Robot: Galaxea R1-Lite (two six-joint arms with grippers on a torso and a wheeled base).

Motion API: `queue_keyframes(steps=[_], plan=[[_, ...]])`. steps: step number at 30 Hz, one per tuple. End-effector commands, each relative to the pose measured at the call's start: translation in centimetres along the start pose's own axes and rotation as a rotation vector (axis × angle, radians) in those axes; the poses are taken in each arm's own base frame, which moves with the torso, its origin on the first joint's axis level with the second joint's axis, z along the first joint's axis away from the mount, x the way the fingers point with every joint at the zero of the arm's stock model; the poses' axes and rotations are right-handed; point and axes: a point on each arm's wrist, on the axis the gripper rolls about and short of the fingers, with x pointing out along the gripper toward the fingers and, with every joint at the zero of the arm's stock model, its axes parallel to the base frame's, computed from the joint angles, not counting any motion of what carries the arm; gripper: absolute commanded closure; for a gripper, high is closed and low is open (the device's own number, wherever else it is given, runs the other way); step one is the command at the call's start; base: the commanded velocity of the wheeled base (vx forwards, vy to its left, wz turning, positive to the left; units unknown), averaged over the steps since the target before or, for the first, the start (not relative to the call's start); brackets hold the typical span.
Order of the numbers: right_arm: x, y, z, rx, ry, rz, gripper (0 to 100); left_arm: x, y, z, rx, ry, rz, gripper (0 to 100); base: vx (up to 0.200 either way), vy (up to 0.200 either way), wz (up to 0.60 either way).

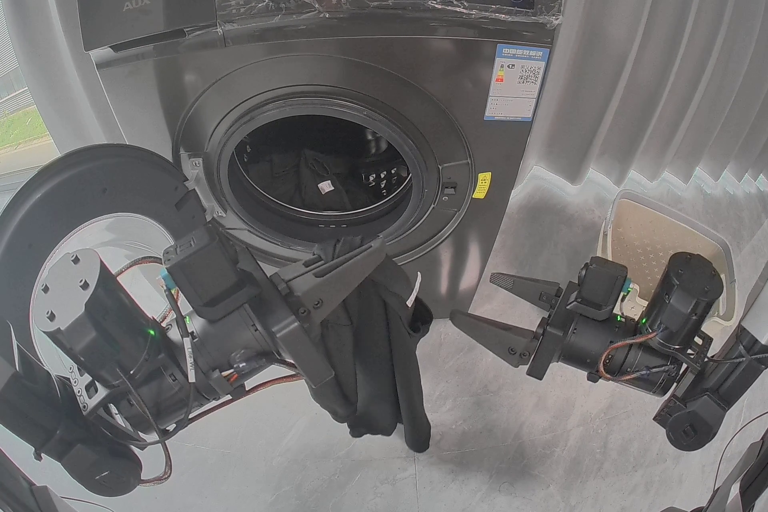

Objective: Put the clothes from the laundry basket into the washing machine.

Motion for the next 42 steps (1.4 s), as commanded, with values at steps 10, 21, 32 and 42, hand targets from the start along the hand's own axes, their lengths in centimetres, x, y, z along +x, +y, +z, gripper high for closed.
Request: queue_keyframes(steps=[10, 21, 32, 42], plan=[[3.6, -1.1, -4.1, -0.004, 0.109, 0.024, 0, 0.1, -0.7, 1.2, 0.005, -0.05, -0.03, 100, 0.0, 0.0, 0.0], [7.0, -2.3, -5.7, -0.024, 0.095, 0.023, 0, -0.1, -0.9, 1.7, 0.009, -0.064, -0.038, 100, 0.0, 0.0, 0.0], [7.3, -1.4, -6.7, -0.024, 0.121, 0.024, 0, 0.0, -0.9, 1.7, 0.009, -0.067, -0.038, 100, 0.0, 0.0, 0.0], [8.1, -2.0, -8.4, -0.012, 0.154, 0.017, 0, 0.1, -0.9, 2.0, 0.011, -0.078, -0.041, 100, 0.0, 0.0, 0.0]])
